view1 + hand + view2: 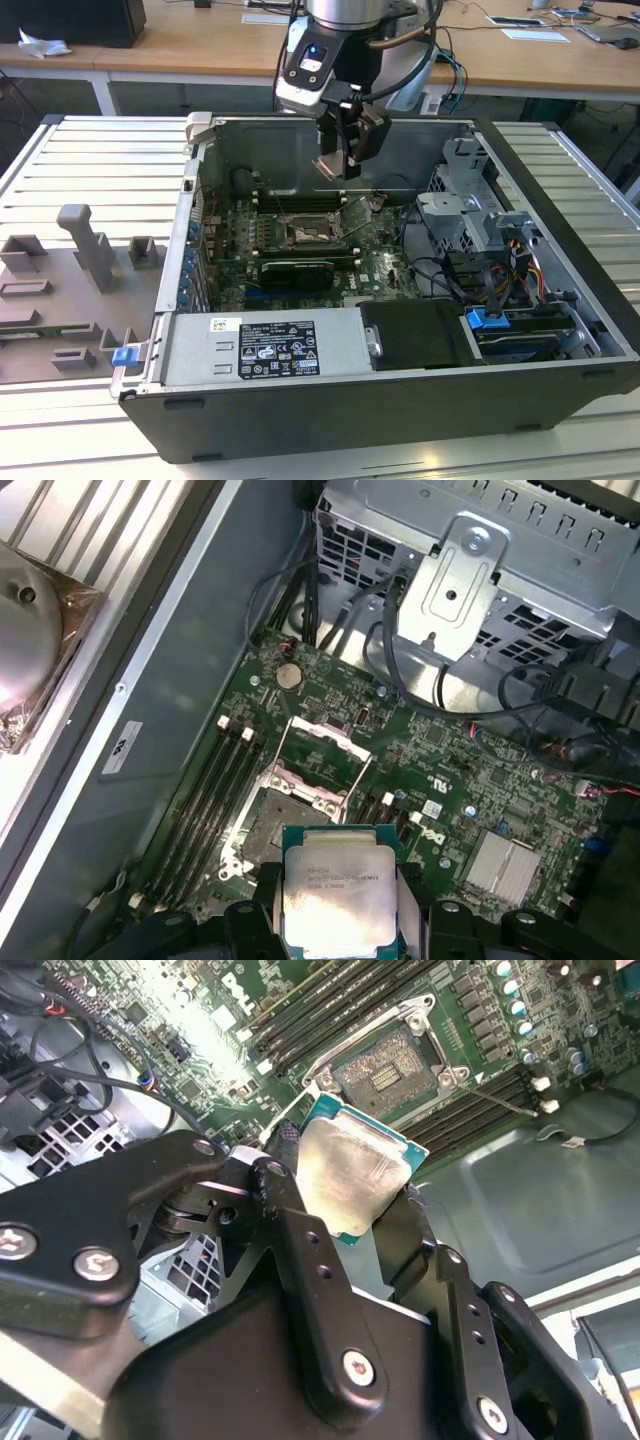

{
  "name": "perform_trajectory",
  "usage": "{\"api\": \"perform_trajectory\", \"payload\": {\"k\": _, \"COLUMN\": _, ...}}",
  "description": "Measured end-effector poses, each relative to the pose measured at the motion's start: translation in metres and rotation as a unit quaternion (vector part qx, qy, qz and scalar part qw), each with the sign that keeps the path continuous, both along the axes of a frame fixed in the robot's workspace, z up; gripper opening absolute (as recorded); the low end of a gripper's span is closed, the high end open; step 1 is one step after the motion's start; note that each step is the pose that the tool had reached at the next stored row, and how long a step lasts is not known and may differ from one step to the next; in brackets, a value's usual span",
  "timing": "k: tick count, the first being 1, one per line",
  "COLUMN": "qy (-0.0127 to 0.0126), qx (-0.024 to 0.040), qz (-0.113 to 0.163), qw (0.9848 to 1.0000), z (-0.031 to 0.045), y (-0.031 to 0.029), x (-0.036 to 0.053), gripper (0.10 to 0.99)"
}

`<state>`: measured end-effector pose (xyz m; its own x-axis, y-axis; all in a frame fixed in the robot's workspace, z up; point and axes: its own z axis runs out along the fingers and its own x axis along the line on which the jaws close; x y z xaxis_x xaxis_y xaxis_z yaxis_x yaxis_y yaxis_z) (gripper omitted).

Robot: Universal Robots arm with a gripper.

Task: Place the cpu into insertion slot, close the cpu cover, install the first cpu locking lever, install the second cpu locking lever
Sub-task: 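Place the cpu into insertion slot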

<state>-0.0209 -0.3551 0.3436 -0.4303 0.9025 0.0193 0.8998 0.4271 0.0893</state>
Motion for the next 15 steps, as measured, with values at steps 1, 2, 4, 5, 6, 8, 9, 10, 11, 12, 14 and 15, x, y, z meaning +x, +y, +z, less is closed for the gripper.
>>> {"api": "perform_trajectory", "payload": {"k": 1, "qy": 0.0000, "qx": 0.0000, "qz": 0.000, "qw": 1.0000, "z": -0.0015, "y": 0.0000, "x": 0.0000, "gripper": 0.541}}
{"api": "perform_trajectory", "payload": {"k": 2, "qy": 0.0000, "qx": 0.0000, "qz": -0.001, "qw": 1.0000, "z": -0.0024, "y": 0.0000, "x": 0.0000, "gripper": 0.541}}
{"api": "perform_trajectory", "payload": {"k": 4, "qy": 0.0000, "qx": -0.0001, "qz": -0.006, "qw": 1.0000, "z": -0.0041, "y": 0.0000, "x": 0.0000, "gripper": 0.541}}
{"api": "perform_trajectory", "payload": {"k": 5, "qy": 0.0000, "qx": 0.0000, "qz": -0.017, "qw": 0.9999, "z": -0.0052, "y": 0.0000, "x": 0.0000, "gripper": 0.541}}
{"api": "perform_trajectory", "payload": {"k": 6, "qy": 0.0000, "qx": 0.0000, "qz": -0.028, "qw": 0.9996, "z": -0.0063, "y": 0.0000, "x": 0.0000, "gripper": 0.541}}
{"api": "perform_trajectory", "payload": {"k": 8, "qy": 0.0000, "qx": 0.0000, "qz": -0.049, "qw": 0.9988, "z": -0.0089, "y": 0.0000, "x": 0.0000, "gripper": 0.541}}
{"api": "perform_trajectory", "payload": {"k": 9, "qy": 0.0000, "qx": 0.0000, "qz": -0.055, "qw": 0.9985, "z": -0.0099, "y": 0.0000, "x": 0.0001, "gripper": 0.541}}
{"api": "perform_trajectory", "payload": {"k": 10, "qy": 0.0001, "qx": 0.0000, "qz": -0.058, "qw": 0.9983, "z": -0.0104, "y": 0.0000, "x": 0.0000, "gripper": 0.541}}
{"api": "perform_trajectory", "payload": {"k": 11, "qy": 0.0000, "qx": 0.0000, "qz": -0.060, "qw": 0.9982, "z": -0.0109, "y": 0.0000, "x": 0.0000, "gripper": 0.541}}
{"api": "perform_trajectory", "payload": {"k": 12, "qy": 0.0000, "qx": 0.0000, "qz": -0.062, "qw": 0.9981, "z": -0.0115, "y": 0.0000, "x": 0.0000, "gripper": 0.541}}
{"api": "perform_trajectory", "payload": {"k": 14, "qy": 0.0000, "qx": 0.0000, "qz": -0.065, "qw": 0.9979, "z": -0.0123, "y": 0.0000, "x": 0.0000, "gripper": 0.541}}
{"api": "perform_trajectory", "payload": {"k": 15, "qy": 0.0001, "qx": 0.0000, "qz": -0.066, "qw": 0.9978, "z": -0.0126, "y": 0.0000, "x": 0.0000, "gripper": 0.541}}
